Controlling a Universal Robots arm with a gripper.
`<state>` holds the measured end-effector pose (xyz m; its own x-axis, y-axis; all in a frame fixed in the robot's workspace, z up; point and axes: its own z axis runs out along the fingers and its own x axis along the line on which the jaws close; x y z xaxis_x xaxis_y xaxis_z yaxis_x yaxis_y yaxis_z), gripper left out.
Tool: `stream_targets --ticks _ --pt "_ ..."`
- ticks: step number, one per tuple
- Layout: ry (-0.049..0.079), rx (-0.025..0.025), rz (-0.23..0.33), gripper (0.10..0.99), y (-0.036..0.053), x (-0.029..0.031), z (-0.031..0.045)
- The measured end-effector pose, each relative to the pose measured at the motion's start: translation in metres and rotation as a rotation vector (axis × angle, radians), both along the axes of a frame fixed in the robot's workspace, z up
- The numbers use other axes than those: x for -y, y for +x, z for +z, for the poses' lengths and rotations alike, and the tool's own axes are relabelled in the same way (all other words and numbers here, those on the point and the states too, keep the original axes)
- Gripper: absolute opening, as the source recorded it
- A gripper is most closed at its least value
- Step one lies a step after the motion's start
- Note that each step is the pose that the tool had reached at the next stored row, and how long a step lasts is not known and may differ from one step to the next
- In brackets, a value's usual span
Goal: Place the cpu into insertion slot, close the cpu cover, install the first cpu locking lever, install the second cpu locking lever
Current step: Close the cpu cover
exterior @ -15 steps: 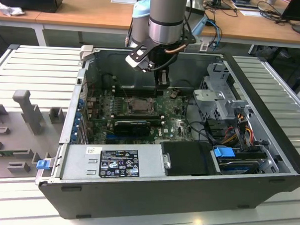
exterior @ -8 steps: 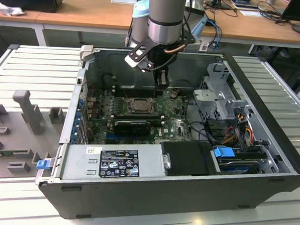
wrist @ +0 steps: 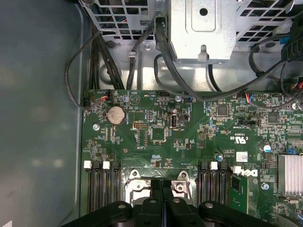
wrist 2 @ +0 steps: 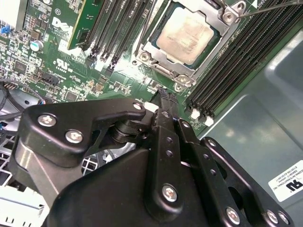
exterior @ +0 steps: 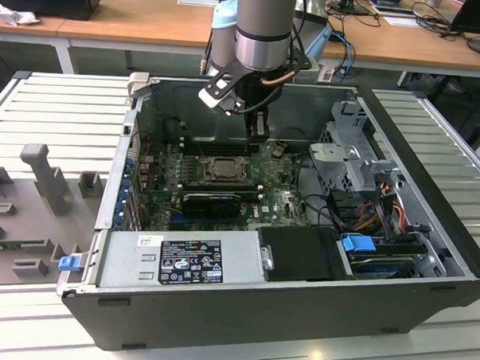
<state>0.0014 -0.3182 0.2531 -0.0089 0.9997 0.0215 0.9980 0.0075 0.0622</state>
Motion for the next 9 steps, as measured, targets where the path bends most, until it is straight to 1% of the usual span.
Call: stream_targets --ticks 9 --pt "0.0 -0.0001 0.0 0.106 -0.0024 0.0 0.0"
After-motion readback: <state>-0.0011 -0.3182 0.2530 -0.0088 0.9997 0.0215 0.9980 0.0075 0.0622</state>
